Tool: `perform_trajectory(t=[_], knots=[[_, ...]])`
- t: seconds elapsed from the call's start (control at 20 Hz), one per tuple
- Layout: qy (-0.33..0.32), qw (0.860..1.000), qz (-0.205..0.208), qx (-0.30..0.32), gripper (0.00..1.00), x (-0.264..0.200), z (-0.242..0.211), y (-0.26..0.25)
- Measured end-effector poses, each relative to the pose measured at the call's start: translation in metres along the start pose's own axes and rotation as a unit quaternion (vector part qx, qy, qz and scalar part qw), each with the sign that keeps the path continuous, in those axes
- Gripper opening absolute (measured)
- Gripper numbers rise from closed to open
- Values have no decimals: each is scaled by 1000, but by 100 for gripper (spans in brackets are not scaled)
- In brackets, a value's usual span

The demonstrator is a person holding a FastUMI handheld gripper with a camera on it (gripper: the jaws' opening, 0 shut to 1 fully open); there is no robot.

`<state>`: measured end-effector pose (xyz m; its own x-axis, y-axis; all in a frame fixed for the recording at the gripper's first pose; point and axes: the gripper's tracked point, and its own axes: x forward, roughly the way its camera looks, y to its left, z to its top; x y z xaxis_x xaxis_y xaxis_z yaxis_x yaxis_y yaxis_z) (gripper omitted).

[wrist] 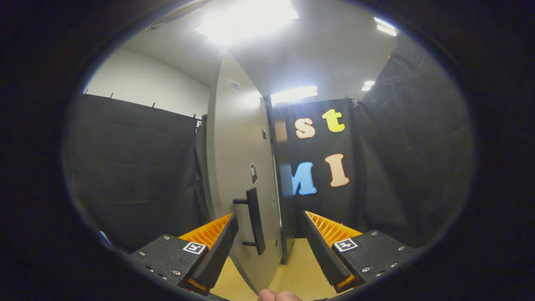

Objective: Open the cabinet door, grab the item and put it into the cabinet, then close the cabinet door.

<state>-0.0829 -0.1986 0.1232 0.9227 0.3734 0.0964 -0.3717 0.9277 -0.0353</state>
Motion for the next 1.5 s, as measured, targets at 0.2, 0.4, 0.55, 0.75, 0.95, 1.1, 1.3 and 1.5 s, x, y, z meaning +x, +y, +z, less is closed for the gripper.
perform_trajectory(t=[0.2, 0.4, 0.55, 0.75, 0.95, 1.1, 1.3, 1.5], knots=[[-8, 997, 65, -31, 95, -6, 14, 54], [-18, 990, 137, -24, 95, 0, 13, 116], [2, 983, 181, -17, 95, 15, -3, 159], [4, 979, 201, -13, 95, 50, -45, 213], [-12, 986, 166, -14, 95, 75, -106, 258], [-6, 988, 154, -20, 95, 92, -163, 307], [40, 992, 115, 27, 95, 118, -263, 355], [86, 995, 57, 19, 95, 150, -372, 374]])
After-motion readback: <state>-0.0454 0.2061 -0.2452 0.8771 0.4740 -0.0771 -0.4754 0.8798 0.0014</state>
